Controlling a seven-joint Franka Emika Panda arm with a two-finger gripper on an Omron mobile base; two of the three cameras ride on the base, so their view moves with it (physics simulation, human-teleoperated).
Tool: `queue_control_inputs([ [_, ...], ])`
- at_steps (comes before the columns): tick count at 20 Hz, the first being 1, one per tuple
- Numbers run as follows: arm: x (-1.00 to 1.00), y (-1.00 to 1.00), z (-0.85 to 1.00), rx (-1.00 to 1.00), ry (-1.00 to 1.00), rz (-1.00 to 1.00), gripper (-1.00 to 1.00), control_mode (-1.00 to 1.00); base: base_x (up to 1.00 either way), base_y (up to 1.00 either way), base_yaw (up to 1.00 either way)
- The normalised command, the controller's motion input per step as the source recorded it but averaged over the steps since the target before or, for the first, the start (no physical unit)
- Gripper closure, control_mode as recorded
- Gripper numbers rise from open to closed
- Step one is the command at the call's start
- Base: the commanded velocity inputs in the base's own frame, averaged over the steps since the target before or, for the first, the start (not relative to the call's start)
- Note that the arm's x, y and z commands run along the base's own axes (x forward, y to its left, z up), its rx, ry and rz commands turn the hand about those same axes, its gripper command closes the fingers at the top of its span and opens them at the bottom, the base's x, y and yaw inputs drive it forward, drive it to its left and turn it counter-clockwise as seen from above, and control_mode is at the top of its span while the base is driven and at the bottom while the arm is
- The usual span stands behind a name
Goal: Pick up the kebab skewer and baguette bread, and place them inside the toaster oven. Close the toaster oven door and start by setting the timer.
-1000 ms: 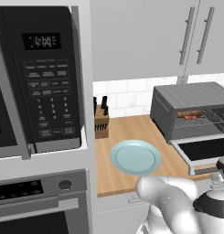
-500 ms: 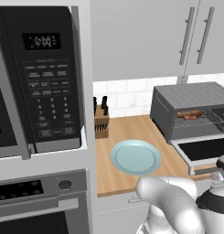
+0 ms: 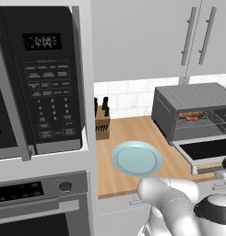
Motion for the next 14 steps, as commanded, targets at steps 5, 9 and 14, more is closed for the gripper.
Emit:
queue_control_inputs([
  [5, 0.09, 0.01, 0.35, 0.0, -0.05, -0.01, -1.0, -1.0, 0.0, 0.0, 0.0],
  [9, 0.09, 0.01, 0.06, 0.0, 0.0, 0.0, -1.0, -1.0, 0.0, 0.0, 0.0],
  [14, -0.25, 0.0, -0.02, 0.0, 0.05, 0.0, -1.0, -1.0, 0.0, 0.0, 0.0],
])
